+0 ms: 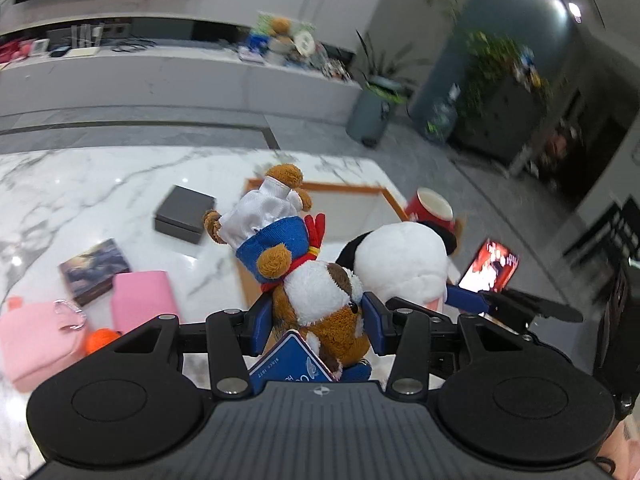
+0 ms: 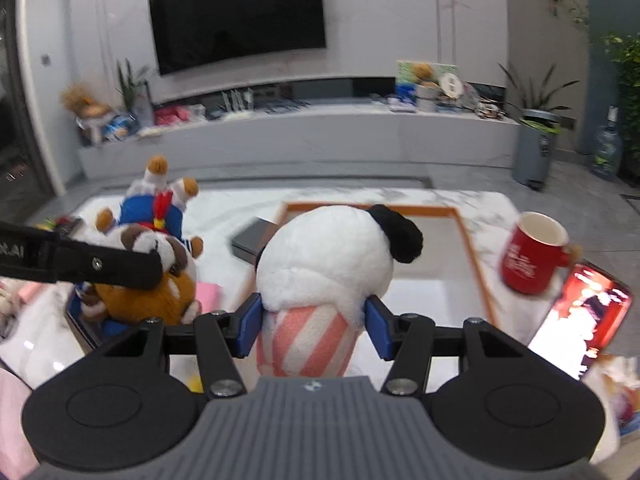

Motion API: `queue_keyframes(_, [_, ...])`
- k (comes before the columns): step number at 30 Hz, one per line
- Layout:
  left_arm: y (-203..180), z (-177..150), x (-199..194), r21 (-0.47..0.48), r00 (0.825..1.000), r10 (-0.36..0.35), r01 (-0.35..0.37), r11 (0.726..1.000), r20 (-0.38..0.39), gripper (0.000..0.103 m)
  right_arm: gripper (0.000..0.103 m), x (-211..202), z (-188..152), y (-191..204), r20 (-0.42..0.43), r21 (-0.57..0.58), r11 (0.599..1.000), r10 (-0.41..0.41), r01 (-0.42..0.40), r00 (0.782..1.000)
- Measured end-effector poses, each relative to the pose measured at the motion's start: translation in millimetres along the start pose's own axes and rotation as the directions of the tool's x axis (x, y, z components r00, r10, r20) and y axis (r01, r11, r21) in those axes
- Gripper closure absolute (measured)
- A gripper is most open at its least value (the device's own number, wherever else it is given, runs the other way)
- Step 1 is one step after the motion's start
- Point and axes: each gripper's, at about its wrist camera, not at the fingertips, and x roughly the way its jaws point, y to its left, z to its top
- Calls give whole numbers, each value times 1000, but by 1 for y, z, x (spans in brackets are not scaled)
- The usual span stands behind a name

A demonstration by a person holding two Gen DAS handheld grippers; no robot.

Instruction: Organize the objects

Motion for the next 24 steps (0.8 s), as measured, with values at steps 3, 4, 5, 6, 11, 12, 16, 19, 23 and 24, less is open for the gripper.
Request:
queue_keyframes(3, [-12, -2, 19, 50, 999, 7, -5, 999, -52, 50, 46, 13, -5, -11, -41, -28, 999, -46, 45, 998])
queue_keyframes(4, [-17, -2, 27, 68, 997, 14, -9, 998, -73, 50, 46, 17, -6, -14, -55, -40, 998, -55, 53, 997])
queue_keyframes(5, [-18, -2, 33, 78, 996, 18, -11, 997, -89, 50, 46, 20, -8, -16, -65, -52, 997, -65, 61, 996])
queue_keyframes(6, [-19, -1, 40, 93, 993, 24, -13, 996, -112, 50, 46, 23, -12, -18, -76, -70, 995, -79, 73, 994])
queue_keyframes(11, [-30, 3, 67, 162, 978, 68, -36, 986, -198, 50, 46, 33, -26, -26, -107, -149, 983, -123, 106, 987])
queue_keyframes(12, [-34, 5, 71, 186, 975, 81, -42, 982, -205, 50, 46, 35, -28, -28, -111, -159, 981, -132, 113, 985])
queue_keyframes(16, [-47, 11, 84, 251, 968, 112, -54, 967, -226, 50, 46, 42, -29, -33, -121, -206, 970, -153, 126, 981])
queue_keyframes(19, [-57, 11, 95, 288, 962, 121, -47, 957, -245, 51, 46, 49, -31, -36, -132, -251, 959, -165, 128, 977])
queue_keyframes(23, [-65, 7, 116, 326, 951, 143, -48, 944, -275, 51, 46, 55, -35, -38, -141, -311, 941, -186, 135, 972])
queue_keyframes(24, [-65, 6, 122, 322, 946, 138, -39, 946, -292, 51, 46, 57, -36, -38, -146, -322, 938, -185, 130, 972])
